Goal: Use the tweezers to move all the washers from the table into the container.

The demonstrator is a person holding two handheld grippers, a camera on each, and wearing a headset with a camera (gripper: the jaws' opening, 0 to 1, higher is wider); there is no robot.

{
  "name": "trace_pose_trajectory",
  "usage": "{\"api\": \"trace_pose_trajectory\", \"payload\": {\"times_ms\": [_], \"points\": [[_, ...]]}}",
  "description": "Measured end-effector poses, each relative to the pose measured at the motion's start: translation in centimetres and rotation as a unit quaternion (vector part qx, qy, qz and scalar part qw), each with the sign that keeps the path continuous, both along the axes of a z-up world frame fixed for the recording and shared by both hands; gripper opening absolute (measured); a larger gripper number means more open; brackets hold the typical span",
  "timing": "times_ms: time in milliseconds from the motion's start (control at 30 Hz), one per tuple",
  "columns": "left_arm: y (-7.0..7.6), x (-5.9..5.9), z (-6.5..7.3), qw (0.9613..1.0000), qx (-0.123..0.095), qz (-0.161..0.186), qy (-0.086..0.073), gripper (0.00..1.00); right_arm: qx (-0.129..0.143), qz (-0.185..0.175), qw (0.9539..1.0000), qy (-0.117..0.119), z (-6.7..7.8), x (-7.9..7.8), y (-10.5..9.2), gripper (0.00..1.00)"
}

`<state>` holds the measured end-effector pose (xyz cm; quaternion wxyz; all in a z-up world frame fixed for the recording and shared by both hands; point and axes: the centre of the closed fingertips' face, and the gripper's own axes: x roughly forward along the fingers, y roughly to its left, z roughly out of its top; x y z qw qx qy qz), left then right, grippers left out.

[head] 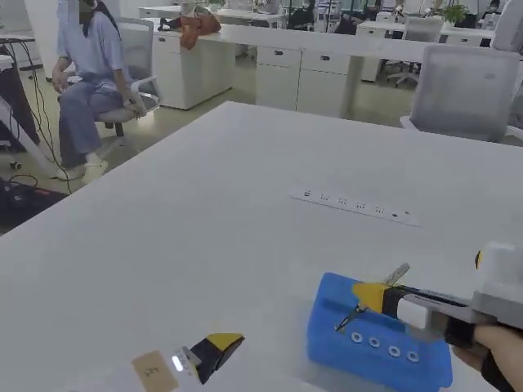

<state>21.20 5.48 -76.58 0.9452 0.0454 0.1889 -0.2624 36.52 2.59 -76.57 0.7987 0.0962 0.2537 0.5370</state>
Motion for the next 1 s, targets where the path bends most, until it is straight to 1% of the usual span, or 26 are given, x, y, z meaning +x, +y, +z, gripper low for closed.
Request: {"api": "trace_pose_trajectory", "payload": {"times_ms": [100,133,200,267,367,500,533,600,667,733,767,800,867,900,933,1000], "points": [[0.1,0.0,0.0,1.0000,-0.001,0.004,-0.001,0.80,-0.022,-0.009,0.9997,-0.007,-1.1,0.9,-0.1,0.02],[0.2,0.0,0.0,1.0000,-0.002,0.004,0.000,0.79,-0.030,-0.011,0.9995,-0.007,-1.7,1.2,-0.1,0.02],[0.1,0.0,0.0,1.0000,-0.004,0.003,0.000,0.79,-0.038,-0.020,0.9991,-0.003,-2.5,1.7,-0.1,0.02],[0.1,0.1,0.0,1.0000,-0.002,0.003,-0.001,0.78,-0.039,-0.022,0.9990,-0.001,-2.8,1.9,0.1,0.02],[0.2,0.0,0.0,1.0000,-0.006,0.003,0.000,0.75,-0.061,-0.015,0.9980,-0.010,-3.7,1.9,0.6,0.02],[0.3,0.1,0.2,0.9999,-0.011,0.007,-0.002,0.74,-0.061,-0.005,0.9981,-0.012,-3.7,1.7,1.4,0.02],[0.3,0.1,0.2,0.9999,-0.010,0.007,-0.002,0.74,-0.064,-0.002,0.9979,-0.014,-3.8,1.7,1.5,0.02],[0.3,0.1,0.2,0.9999,-0.013,0.008,-0.003,0.74,-0.078,0.009,0.9965,-0.027,-4.1,1.7,1.7,0.02],[0.4,0.1,0.4,0.9998,-0.017,0.010,-0.004,0.74,-0.081,0.014,0.9961,-0.030,-4.3,1.8,2.0,0.02],[0.5,0.2,0.5,0.9996,-0.025,0.012,-0.004,0.74,-0.085,0.021,0.9957,-0.031,-4.4,1.6,2.2,0.02],[0.5,0.2,0.6,0.9995,-0.027,0.014,-0.005,0.73,-0.091,0.025,0.9948,-0.038,-4.5,1.5,2.3,0.02],[0.6,0.2,0.8,0.9994,-0.033,0.014,-0.006,0.73,-0.106,0.035,0.9923,-0.054,-4.7,1.6,2.3,0.03],[0.6,0.2,1.1,0.9986,-0.050,0.015,-0.004,0.73,-0.121,0.053,0.9890,-0.066,-5.0,1.2,2.4,0.03],[0.6,0.2,1.1,0.9984,-0.055,0.014,-0.003,0.72,-0.124,0.057,0.9882,-0.068,-5.1,1.1,2.4,0.03],[0.6,0.2,1.3,0.9977,-0.066,0.012,0.002,0.72,-0.125,0.058,0.9877,-0.074,-5.0,1.2,2.4,0.03],[0.4,0.2,1.5,0.9966,-0.082,0.009,0.007,0.70,-0.133,0.070,0.9845,-0.091,-5.0,1.1,2.4,0.03]]}}
